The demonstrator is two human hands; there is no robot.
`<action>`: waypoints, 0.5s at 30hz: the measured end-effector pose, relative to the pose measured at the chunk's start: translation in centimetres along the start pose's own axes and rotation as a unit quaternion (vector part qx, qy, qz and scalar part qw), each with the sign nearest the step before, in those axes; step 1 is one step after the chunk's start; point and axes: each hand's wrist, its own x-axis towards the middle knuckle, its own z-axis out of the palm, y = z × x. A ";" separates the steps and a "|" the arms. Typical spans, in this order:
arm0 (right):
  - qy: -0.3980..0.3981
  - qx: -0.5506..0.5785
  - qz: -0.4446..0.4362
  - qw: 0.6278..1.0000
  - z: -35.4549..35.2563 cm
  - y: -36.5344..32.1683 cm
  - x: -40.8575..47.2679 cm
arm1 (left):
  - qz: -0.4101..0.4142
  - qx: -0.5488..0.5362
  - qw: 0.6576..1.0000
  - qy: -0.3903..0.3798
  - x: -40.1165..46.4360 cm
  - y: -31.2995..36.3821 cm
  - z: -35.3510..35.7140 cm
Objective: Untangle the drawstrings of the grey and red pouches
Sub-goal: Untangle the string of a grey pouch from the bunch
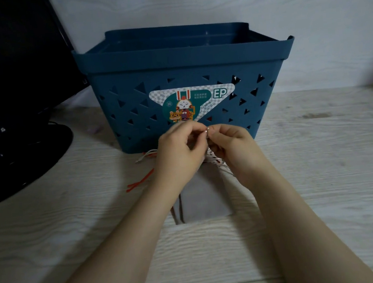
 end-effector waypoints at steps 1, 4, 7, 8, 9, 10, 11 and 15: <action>0.001 0.004 -0.001 1.000 0.0 -0.1 0.0 | 0.000 -0.005 1.000 -0.002 0.0 0.0 0.1; 0.004 0.021 -0.004 1.000 0.2 -0.1 -0.2 | 0.030 -0.011 0.999 0.000 0.2 -0.5 0.1; -0.006 0.065 0.001 0.998 0.4 -0.2 -0.4 | 0.042 0.002 0.999 0.024 0.2 -0.8 0.0; -0.008 0.076 0.003 0.997 0.5 -0.2 -0.4 | 0.044 0.007 0.999 0.031 0.2 -0.8 0.0; -0.008 0.079 0.004 0.997 0.5 -0.2 -0.4 | 0.047 0.012 0.998 0.035 0.2 -0.7 0.0; -0.006 0.076 0.005 0.997 0.5 -0.2 -0.4 | 0.047 0.017 0.998 0.036 0.1 -0.7 0.1; -0.004 0.069 0.006 0.998 0.4 -0.2 -0.3 | 0.036 0.017 0.999 0.032 0.1 -0.6 0.1; 0.001 0.042 0.000 0.999 0.2 -0.4 -0.4 | -0.219 -0.137 0.965 -0.039 0.2 0.0 0.1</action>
